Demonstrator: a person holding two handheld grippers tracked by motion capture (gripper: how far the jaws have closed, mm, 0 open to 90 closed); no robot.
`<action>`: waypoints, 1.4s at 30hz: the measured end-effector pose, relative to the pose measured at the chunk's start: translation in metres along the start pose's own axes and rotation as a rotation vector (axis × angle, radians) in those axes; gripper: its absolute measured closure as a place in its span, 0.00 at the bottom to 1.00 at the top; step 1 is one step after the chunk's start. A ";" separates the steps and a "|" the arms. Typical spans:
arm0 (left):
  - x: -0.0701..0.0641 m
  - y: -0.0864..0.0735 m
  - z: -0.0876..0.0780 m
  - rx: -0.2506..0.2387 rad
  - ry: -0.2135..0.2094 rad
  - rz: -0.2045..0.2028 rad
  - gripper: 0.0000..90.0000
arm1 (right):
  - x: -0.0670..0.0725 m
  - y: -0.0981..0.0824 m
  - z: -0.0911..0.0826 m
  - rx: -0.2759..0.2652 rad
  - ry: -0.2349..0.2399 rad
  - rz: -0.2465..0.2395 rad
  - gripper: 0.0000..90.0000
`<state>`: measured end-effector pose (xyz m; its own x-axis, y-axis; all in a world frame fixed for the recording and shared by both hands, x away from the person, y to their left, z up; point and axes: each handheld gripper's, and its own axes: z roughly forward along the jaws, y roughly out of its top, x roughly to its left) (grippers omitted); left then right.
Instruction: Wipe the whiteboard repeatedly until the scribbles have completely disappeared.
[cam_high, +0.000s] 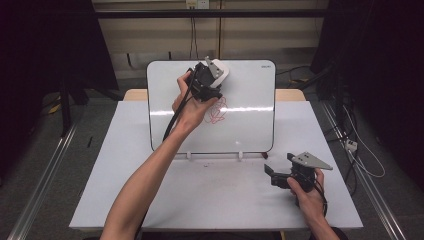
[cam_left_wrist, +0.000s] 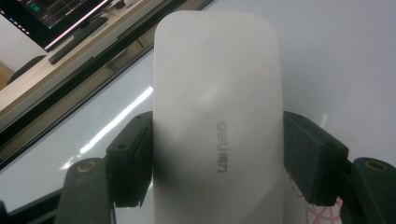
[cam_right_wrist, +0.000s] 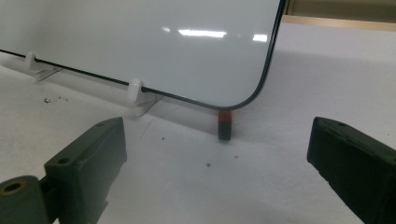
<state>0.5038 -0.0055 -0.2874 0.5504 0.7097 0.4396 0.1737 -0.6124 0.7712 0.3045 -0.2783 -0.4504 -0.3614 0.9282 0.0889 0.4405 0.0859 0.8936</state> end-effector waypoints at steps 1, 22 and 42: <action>-0.001 0.000 0.000 0.001 0.003 0.005 0.35 | 0.000 0.000 0.000 0.002 0.001 0.002 0.05; -0.038 -0.011 0.001 0.004 -0.035 0.120 0.34 | 0.001 0.000 0.000 0.006 0.002 0.003 0.05; -0.024 -0.016 -0.003 0.027 -0.054 0.096 0.34 | 0.001 0.000 0.001 0.001 0.005 -0.004 0.05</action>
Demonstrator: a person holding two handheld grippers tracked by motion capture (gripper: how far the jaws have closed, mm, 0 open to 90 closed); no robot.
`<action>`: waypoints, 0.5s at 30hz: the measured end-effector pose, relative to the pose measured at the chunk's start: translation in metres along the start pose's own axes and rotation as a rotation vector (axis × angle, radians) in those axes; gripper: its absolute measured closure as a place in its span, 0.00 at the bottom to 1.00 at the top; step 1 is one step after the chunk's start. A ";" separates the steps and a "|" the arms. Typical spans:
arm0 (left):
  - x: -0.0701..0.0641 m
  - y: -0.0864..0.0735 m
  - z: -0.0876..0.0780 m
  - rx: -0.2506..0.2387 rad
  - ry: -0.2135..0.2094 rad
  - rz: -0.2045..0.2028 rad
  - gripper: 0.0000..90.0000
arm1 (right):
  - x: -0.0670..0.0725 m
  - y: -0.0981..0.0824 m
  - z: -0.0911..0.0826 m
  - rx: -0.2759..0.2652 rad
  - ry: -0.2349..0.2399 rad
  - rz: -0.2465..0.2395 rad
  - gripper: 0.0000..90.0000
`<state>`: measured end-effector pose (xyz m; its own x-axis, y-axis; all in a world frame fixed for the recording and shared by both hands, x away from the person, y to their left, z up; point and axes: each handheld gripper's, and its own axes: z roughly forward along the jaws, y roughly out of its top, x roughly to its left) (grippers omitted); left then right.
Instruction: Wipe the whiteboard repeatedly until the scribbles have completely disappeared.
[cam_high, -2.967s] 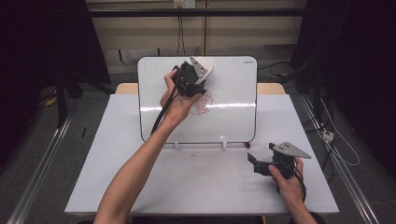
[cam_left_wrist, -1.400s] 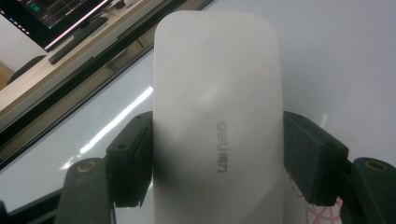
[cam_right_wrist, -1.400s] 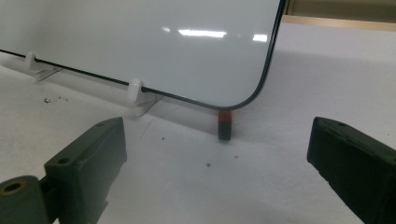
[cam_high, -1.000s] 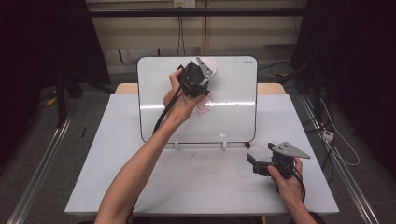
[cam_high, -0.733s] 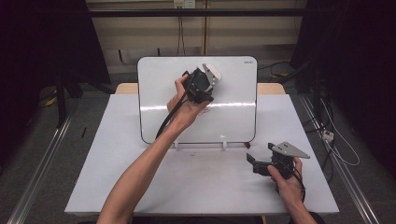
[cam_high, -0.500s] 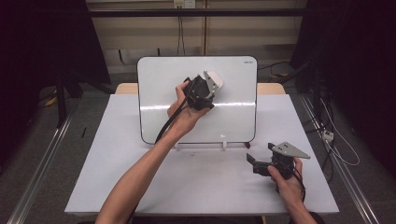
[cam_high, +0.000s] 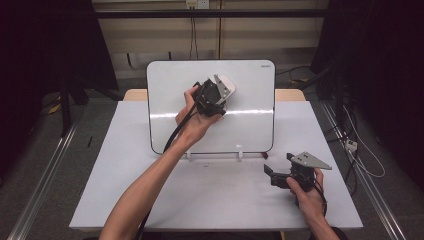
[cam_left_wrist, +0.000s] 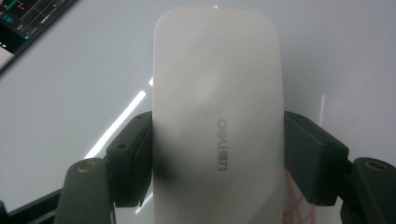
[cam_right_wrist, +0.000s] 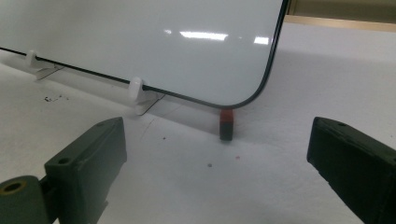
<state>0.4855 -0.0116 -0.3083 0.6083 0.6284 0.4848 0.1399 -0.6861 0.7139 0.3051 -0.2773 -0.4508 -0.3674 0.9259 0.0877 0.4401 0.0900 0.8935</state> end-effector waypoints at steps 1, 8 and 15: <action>0.004 0.002 0.000 0.000 0.011 0.001 0.34 | 0.000 0.000 0.000 0.002 0.001 0.003 0.05; 0.027 0.013 0.000 0.003 0.024 -0.035 0.35 | 0.000 0.000 0.000 0.001 0.001 0.003 0.05; 0.028 0.017 0.002 0.007 0.045 -0.056 0.35 | 0.000 0.000 0.000 0.002 0.003 0.006 0.05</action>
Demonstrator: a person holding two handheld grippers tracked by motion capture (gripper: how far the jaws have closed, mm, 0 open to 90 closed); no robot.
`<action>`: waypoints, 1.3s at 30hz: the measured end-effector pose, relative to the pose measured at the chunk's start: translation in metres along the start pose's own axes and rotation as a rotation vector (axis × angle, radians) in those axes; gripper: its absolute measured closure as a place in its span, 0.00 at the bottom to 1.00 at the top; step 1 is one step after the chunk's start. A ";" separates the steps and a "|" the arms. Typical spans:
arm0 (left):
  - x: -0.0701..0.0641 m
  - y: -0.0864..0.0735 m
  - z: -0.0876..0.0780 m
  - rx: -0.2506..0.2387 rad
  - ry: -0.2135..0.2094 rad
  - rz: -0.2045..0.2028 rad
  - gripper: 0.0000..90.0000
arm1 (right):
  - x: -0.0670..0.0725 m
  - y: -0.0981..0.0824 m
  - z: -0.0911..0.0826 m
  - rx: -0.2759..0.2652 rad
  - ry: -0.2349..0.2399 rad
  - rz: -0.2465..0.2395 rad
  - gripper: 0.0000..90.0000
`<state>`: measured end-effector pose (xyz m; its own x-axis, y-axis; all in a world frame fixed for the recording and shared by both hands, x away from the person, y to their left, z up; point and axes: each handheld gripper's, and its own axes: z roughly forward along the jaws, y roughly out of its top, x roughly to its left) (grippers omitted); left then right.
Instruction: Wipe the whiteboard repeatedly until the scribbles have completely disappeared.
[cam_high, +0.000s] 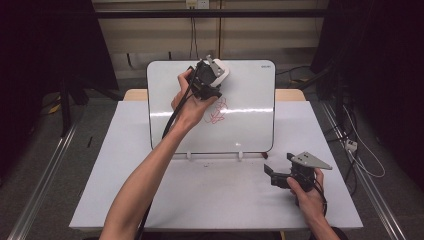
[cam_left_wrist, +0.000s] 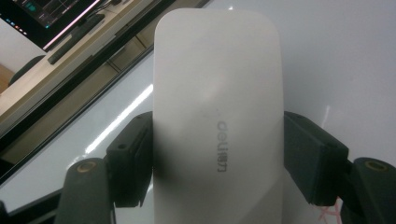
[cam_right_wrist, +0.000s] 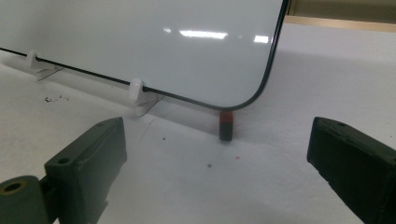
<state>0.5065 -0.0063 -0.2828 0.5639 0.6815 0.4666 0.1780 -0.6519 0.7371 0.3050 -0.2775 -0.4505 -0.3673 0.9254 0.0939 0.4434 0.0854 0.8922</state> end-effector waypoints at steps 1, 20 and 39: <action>-0.001 0.000 0.000 -0.004 0.007 0.002 0.35 | 0.000 0.000 0.000 -0.001 0.000 -0.002 0.05; -0.035 -0.034 -0.006 -0.016 -0.024 0.133 0.35 | 0.001 0.000 0.000 -0.003 -0.003 -0.008 0.05; -0.056 -0.086 -0.019 -0.026 -0.069 0.135 0.34 | 0.001 0.000 0.000 -0.001 -0.006 -0.005 0.05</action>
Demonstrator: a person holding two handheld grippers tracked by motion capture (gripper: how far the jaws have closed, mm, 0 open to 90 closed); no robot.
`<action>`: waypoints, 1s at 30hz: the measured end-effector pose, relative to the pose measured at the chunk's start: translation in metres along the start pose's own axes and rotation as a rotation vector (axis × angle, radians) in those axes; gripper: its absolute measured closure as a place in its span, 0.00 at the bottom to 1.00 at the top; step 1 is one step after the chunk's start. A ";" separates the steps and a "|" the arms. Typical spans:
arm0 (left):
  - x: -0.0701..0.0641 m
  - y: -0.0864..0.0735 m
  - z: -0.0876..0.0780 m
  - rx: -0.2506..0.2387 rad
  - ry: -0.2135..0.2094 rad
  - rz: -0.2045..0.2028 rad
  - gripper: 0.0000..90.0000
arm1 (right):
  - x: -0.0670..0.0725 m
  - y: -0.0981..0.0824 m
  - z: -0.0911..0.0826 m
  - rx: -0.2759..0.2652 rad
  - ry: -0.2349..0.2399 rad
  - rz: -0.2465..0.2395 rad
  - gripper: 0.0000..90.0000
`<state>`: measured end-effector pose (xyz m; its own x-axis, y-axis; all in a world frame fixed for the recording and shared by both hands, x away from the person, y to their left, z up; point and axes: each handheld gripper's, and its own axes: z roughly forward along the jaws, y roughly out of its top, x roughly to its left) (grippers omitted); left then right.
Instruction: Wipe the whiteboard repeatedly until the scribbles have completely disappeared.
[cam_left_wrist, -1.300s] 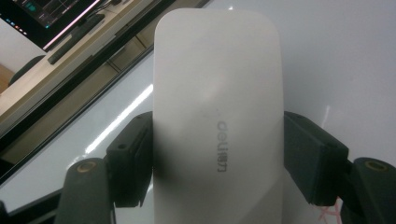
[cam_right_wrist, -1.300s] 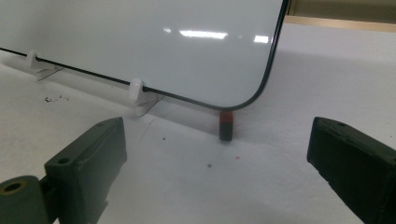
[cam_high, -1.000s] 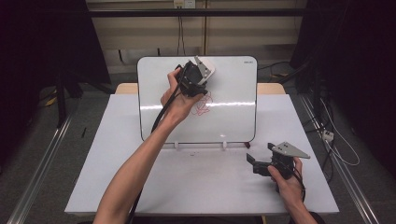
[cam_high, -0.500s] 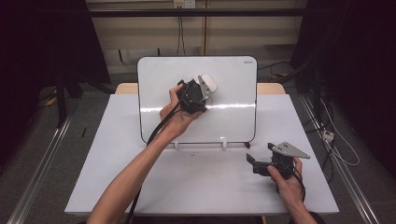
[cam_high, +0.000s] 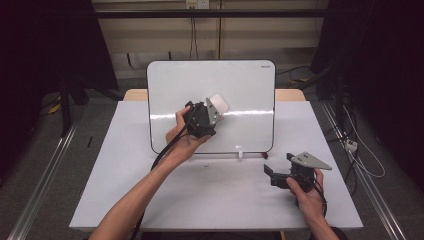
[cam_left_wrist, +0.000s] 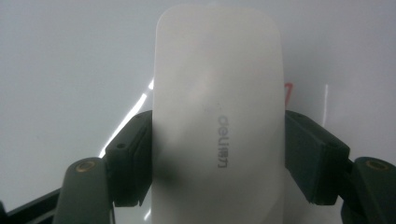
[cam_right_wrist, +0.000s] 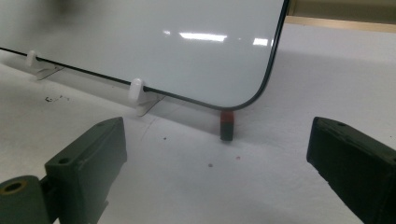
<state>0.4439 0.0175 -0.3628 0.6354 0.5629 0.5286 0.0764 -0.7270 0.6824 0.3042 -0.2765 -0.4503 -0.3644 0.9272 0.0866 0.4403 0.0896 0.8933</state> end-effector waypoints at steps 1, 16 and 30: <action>-0.002 -0.003 -0.001 -0.005 0.001 -0.008 0.34 | 0.000 0.000 0.000 -0.002 0.001 -0.003 0.05; 0.009 0.002 -0.001 0.012 -0.017 -0.043 0.34 | -0.001 0.000 0.000 -0.002 -0.001 -0.003 0.05; 0.047 0.028 0.004 -0.002 0.015 -0.131 0.34 | -0.001 0.000 0.000 0.000 0.003 0.002 0.05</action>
<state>0.4786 0.0220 -0.3214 0.6085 0.6588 0.4424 0.1563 -0.6461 0.7471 0.3044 -0.2773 -0.4501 -0.3662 0.9262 0.0895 0.4406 0.0879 0.8934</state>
